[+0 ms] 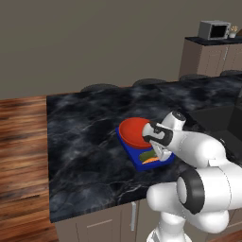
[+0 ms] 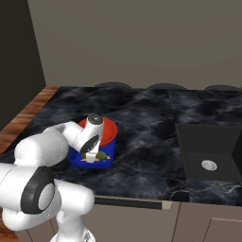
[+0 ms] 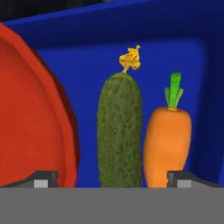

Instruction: Place the two vegetables and bowl onto the tray for setting up a vegetable dip station.

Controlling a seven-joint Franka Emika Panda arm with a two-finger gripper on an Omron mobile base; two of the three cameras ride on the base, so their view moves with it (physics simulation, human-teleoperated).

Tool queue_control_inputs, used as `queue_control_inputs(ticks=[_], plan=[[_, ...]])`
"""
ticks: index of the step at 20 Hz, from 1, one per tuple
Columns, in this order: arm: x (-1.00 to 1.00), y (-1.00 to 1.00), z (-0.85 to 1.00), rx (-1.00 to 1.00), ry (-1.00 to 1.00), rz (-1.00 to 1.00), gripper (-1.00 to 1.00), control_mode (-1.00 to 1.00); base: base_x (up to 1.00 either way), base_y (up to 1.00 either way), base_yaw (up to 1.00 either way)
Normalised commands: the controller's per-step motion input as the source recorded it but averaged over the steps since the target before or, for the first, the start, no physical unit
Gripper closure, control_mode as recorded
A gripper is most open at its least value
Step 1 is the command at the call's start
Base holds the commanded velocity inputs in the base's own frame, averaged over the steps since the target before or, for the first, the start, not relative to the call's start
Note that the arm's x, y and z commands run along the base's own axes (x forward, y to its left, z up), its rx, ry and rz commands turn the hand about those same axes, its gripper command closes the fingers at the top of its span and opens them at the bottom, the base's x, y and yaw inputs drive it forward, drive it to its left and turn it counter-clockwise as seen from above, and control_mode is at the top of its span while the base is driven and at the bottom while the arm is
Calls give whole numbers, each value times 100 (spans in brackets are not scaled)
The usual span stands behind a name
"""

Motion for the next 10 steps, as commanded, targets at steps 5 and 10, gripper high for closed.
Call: queue_control_inputs(ticks=[5, 10], plan=[[-18, 0, 22, -3, 4, 5, -100, -100, 0, 0, 0], [-27, 0, 27, -12, 12, 7, -100, -100, 0, 0, 0]])
